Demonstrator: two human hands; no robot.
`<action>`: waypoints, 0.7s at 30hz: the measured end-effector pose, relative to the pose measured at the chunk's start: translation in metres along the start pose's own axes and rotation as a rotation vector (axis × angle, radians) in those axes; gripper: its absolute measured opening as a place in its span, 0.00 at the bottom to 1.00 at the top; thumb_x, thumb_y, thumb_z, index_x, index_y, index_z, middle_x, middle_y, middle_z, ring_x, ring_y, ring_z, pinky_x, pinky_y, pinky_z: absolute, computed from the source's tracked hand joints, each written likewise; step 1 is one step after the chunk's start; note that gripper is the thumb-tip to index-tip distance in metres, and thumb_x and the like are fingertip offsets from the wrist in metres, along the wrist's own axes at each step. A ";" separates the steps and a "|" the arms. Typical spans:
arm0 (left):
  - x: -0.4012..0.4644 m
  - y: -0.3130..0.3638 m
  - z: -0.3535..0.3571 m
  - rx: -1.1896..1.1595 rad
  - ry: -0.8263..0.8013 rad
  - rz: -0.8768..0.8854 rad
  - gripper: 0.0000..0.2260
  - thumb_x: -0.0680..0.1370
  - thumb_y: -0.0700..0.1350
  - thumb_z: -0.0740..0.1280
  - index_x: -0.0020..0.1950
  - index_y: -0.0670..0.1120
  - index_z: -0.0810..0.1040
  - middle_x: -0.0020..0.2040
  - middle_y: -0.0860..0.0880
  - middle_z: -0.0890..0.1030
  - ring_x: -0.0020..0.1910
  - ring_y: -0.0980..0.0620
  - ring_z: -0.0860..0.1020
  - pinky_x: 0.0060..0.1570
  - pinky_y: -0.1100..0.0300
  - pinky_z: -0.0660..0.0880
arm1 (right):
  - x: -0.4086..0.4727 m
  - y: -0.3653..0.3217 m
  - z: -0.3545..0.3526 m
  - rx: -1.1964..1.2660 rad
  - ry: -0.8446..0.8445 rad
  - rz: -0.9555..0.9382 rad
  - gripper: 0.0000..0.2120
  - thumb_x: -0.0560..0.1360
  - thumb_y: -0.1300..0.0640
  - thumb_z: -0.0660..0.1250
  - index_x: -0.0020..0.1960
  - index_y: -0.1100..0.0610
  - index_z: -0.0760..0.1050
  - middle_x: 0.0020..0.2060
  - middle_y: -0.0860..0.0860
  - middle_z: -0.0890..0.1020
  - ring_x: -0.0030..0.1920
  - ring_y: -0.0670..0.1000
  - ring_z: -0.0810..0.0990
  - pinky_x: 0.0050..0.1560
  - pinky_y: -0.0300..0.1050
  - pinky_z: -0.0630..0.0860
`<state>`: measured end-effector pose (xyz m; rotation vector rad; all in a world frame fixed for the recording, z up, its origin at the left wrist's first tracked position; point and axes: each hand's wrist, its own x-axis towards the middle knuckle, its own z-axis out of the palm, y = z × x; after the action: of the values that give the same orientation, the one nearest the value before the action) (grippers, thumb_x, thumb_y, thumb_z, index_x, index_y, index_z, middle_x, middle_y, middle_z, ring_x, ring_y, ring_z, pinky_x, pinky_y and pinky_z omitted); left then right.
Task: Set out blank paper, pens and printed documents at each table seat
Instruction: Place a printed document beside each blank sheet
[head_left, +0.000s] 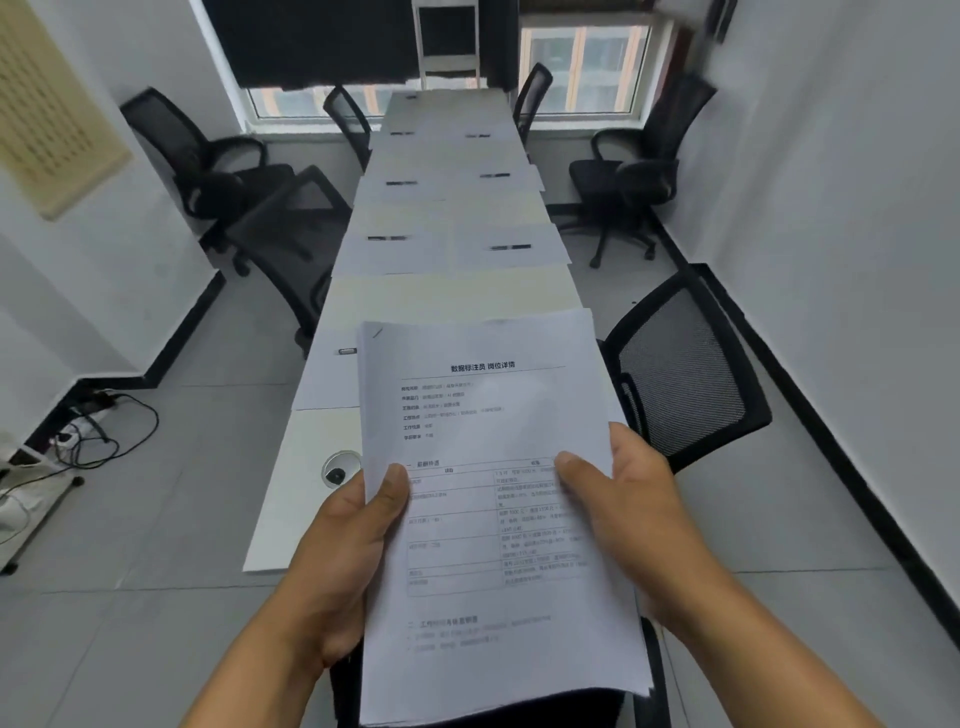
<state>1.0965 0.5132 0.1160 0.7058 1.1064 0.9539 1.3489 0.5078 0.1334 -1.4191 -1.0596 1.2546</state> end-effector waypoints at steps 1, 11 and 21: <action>-0.010 0.008 0.002 -0.005 -0.003 0.022 0.18 0.84 0.61 0.71 0.68 0.53 0.86 0.68 0.41 0.86 0.65 0.36 0.86 0.57 0.41 0.86 | -0.007 -0.011 -0.001 -0.003 -0.004 -0.022 0.08 0.77 0.46 0.69 0.56 0.41 0.82 0.54 0.47 0.90 0.54 0.53 0.90 0.58 0.63 0.86; -0.144 0.078 0.028 -0.063 0.037 0.234 0.20 0.83 0.53 0.69 0.69 0.42 0.84 0.65 0.35 0.86 0.60 0.34 0.87 0.50 0.44 0.87 | -0.102 -0.114 -0.003 0.098 -0.146 -0.256 0.10 0.78 0.51 0.70 0.57 0.40 0.84 0.55 0.49 0.90 0.53 0.54 0.91 0.46 0.48 0.88; -0.298 0.122 0.053 -0.064 0.139 0.374 0.19 0.82 0.52 0.70 0.64 0.40 0.86 0.63 0.35 0.87 0.60 0.34 0.88 0.51 0.42 0.88 | -0.199 -0.186 -0.001 0.183 -0.296 -0.329 0.12 0.85 0.61 0.68 0.55 0.45 0.85 0.53 0.56 0.90 0.51 0.61 0.91 0.44 0.53 0.88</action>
<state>1.0698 0.2977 0.3596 0.8196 1.0790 1.3679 1.3247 0.3491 0.3537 -0.8948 -1.2808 1.3023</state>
